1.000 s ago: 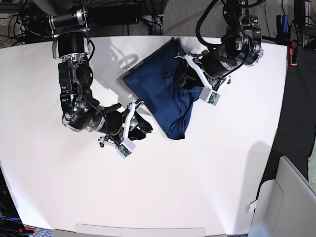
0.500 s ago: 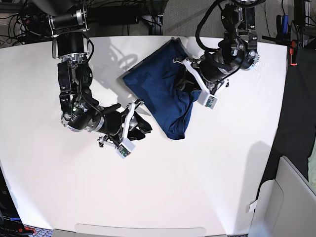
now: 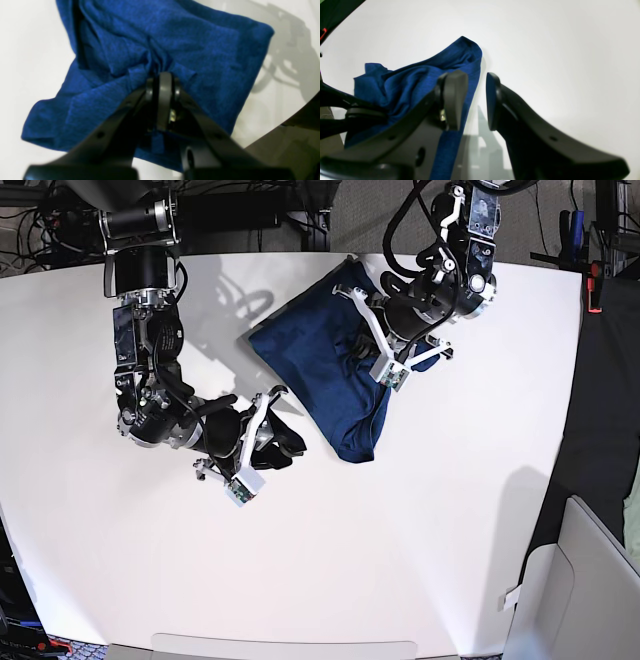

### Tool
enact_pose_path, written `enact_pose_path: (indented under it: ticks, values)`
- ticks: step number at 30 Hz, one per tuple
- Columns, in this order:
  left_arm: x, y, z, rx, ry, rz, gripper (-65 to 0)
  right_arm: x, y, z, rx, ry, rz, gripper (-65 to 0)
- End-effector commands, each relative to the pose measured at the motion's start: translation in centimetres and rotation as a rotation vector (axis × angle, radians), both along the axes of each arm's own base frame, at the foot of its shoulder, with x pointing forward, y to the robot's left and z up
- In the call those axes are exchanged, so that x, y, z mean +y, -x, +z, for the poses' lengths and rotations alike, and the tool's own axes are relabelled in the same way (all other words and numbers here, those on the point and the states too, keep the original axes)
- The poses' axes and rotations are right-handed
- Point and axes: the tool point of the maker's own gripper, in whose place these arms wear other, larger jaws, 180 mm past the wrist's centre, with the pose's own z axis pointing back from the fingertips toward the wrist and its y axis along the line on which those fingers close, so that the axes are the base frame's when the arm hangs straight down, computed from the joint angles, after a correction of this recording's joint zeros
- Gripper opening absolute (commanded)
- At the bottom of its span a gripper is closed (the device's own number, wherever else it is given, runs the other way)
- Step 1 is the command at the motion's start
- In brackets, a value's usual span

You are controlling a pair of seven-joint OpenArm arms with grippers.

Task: Fold the T-shirt properly
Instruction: 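Grasp opposite corners of the bundle with both grippers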

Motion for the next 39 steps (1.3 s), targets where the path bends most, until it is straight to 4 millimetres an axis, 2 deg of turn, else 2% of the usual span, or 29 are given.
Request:
enact_pose_path:
  ticks: [1,9,20,25,30,32,37,39]
  values:
    - [-0.1,-0.8,1.5,-0.059,0.015,0.001,-64.9,0.3,-0.8,2.2,-0.061,-0.037,0.007,-47.5]
    - [3.1,-1.2,2.9,-0.109,-0.033,0.053,-64.9,0.2,-0.9,2.0,-0.057,-0.036,0.004,-47.5]
    - [7.2,-1.9,3.0,-0.125,-0.121,0.098,-64.9,0.3,-0.8,1.9,-0.055,-0.029,0.009,-47.5]
    - [7.9,-1.5,2.6,-0.112,-0.148,0.089,-64.9,0.4,-0.8,1.8,-0.054,-0.027,0.011,-47.5]
    - [7.9,0.0,1.5,-0.065,-0.152,0.087,-64.6,0.5,-0.7,1.8,-0.054,-0.025,0.015,-47.5]
    - [7.8,0.4,1.2,-0.052,-0.144,0.086,-61.0,0.5,-0.7,1.8,-0.054,-0.025,0.015,-47.5]
    - [7.8,0.9,0.9,-0.041,-0.146,0.085,-45.4,-0.4,-1.0,0.8,-0.06,0.052,-0.005,-47.5]
    - [8.8,0.7,1.1,-0.047,-0.157,0.113,-44.1,-0.6,-0.7,0.3,-0.055,0.07,-0.01,-47.5]
